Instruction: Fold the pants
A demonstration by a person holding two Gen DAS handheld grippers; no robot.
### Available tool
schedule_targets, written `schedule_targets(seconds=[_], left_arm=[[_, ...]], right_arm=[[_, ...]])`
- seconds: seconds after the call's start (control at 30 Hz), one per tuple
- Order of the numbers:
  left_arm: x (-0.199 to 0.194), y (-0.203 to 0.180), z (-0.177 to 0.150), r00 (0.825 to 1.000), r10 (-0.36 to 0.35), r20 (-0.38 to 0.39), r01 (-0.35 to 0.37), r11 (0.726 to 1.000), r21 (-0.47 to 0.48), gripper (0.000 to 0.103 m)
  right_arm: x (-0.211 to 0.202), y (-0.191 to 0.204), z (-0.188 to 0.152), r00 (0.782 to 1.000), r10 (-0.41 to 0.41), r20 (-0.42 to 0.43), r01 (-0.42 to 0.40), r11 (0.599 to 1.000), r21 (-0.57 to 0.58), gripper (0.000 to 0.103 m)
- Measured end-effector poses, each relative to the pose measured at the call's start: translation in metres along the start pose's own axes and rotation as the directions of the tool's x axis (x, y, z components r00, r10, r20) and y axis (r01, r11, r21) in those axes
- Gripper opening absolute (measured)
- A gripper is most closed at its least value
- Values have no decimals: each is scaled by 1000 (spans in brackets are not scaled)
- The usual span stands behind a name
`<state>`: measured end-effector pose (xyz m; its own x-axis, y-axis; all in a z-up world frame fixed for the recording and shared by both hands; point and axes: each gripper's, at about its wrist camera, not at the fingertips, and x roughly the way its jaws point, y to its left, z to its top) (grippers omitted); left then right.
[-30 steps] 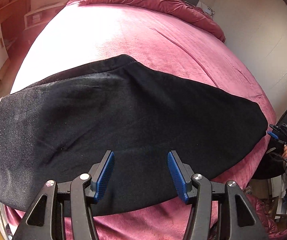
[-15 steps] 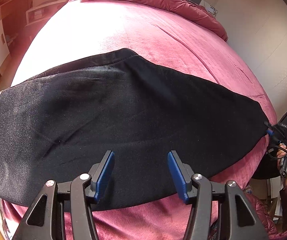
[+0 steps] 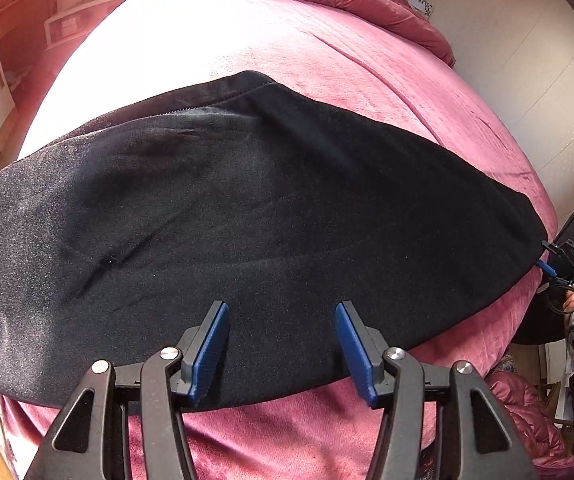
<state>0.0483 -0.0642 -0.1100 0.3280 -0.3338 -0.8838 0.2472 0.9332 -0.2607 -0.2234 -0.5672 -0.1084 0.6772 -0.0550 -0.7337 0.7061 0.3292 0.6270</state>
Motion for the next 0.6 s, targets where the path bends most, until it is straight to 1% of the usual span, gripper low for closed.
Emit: schedule_targets(seconds=[0.03, 0.07, 0.1, 0.13, 0.17, 0.2, 0.27, 0.3, 0.33, 0.37, 0.4, 0.43, 0.47, 0.5, 0.53, 0.57, 0.6], left_arm=[[0, 0, -1, 1000, 0, 1, 0, 1000, 0, 56], [1, -1, -1, 1000, 3, 0, -3, 1000, 2, 56], [2, -2, -2, 1000, 8, -1, -8, 1000, 3, 56], [-1, -2, 0, 1000, 13, 2, -13, 1000, 6, 56], [-3, -3, 0, 1000, 20, 13, -20, 1000, 10, 56], [-5, -3, 0, 999, 30, 31, -30, 999, 12, 56], [-4, -4, 1, 998, 56, 39, -57, 998, 10, 57], [0, -3, 2, 997, 78, 20, -78, 997, 6, 57], [3, -3, 2, 996, 91, 10, -91, 996, 4, 56], [2, -3, 1, 996, 94, 14, -94, 996, 7, 56], [1, -4, 1, 995, 93, 22, -94, 995, 15, 56], [-2, -5, 1, 995, 91, 32, -92, 995, 27, 56], [-5, -8, 2, 995, 85, 51, -87, 995, 42, 57], [-10, -9, 3, 995, 78, 69, -82, 995, 54, 56], [-13, -11, 5, 994, 69, 84, -74, 995, 66, 56], [-15, -14, 9, 994, 61, 93, -68, 995, 76, 56], [-15, -17, 12, 993, 55, 101, -64, 994, 84, 56]], right_arm=[[0, 1, 5, 1000, -8, 7, 8, 1000, -4, 30], [4, 4, 10, 1000, -18, 9, 19, 1000, -13, 24], [5, 8, 13, 999, -38, 16, 38, 999, -24, 11], [5, 12, 18, 998, -49, 27, 50, 998, -42, 8], [3, 17, 22, 998, -55, 38, 57, 996, -64, 8], [4, 24, 24, 995, -86, 53, 90, 991, -96, 7], [15, 28, 31, 984, -175, 34, 178, 975, -132, 8], [23, 32, 31, 977, -214, 21, 214, 961, -174, 8], [28, 38, 31, 970, -243, 21, 242, 948, -208, 9], [27, 43, 31, 966, -256, 24, 255, 938, -235, 9], [23, 48, 31, 962, -270, 29, 269, 931, -249, 18], [16, 56, 32, 949, -309, 58, 313, 912, -266, 28], [8, 62, 31, 933, -344, 103, 360, 887, -289, 32], [-2, 69, 29, 919, -362, 155, 394, 862, -318, 36], [-11, 83, 26, 921, -340, 189, 387, 850, -359, 36], [-12, 95, 23, 940, -295, 174, 341, 850, -402, 37], [-11, 105, 19, 961, -244, 129, 276, 848, -453, 37]])
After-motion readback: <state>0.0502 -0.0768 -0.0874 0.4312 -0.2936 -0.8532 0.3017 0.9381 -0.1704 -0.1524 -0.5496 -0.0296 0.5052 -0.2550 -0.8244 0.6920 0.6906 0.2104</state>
